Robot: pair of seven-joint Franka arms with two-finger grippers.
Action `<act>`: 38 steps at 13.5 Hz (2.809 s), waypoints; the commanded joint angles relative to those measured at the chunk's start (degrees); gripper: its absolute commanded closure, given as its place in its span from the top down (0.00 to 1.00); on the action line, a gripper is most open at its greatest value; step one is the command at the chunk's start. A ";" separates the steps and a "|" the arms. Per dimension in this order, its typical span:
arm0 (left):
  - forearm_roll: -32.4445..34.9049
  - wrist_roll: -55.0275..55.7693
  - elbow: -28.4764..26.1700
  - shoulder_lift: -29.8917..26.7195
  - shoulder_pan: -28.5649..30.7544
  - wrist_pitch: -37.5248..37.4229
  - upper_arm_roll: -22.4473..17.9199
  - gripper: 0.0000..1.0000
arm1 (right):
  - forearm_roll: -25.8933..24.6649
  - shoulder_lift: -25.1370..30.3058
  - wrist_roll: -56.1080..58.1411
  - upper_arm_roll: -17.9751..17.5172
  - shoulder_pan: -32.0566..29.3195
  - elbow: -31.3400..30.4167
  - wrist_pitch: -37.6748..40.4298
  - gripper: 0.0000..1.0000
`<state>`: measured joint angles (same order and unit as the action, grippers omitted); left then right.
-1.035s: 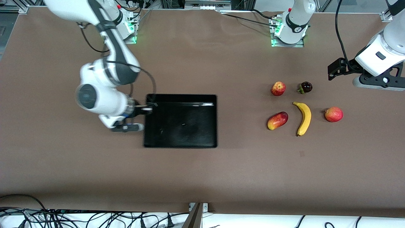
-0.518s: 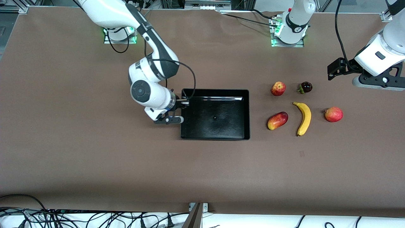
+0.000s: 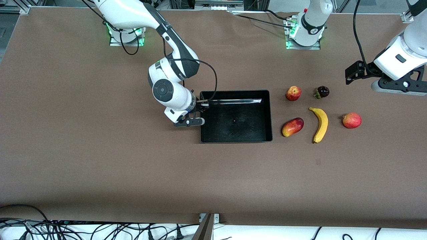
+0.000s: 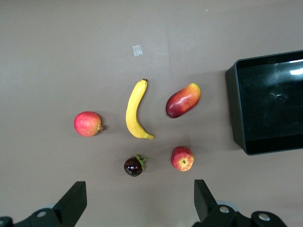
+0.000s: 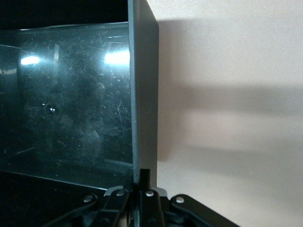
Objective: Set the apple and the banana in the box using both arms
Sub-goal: 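Slide the black box across the table toward the fruit with the right gripper, then release the box and retract the right gripper while the left gripper reaches the apple, then grasp the red apple beside the mangosteen with the left gripper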
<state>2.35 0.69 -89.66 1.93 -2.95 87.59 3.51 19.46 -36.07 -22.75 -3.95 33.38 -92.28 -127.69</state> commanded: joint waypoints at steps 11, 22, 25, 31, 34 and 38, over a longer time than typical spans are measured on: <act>0.82 0.45 2.03 1.06 0.05 -1.45 0.36 1.00 | -5.82 10.73 -3.18 8.77 -0.07 3.68 9.46 1.00; 0.55 0.80 0.28 6.74 0.05 -13.90 0.62 1.00 | -10.20 33.06 15.70 15.30 -12.44 -0.08 34.87 1.00; 0.73 1.06 -7.77 10.45 0.14 -3.70 0.71 1.00 | -15.31 37.72 20.11 6.97 -23.24 -3.86 34.88 1.00; -0.24 7.09 -31.15 10.20 0.14 27.06 3.85 1.00 | -18.49 38.70 21.44 5.62 -25.65 -4.75 32.95 1.00; 0.91 12.73 -38.83 11.77 -1.44 36.78 7.47 1.00 | -18.49 37.82 21.44 5.54 -25.73 -4.49 32.33 1.00; 9.83 13.81 -41.91 12.74 -2.86 39.24 8.00 1.00 | -19.28 35.90 21.00 5.62 -25.91 -2.39 32.15 1.00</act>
<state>6.27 13.25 -129.68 15.03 -5.93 125.20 11.55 1.40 0.72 -1.98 2.74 8.72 -96.04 -95.34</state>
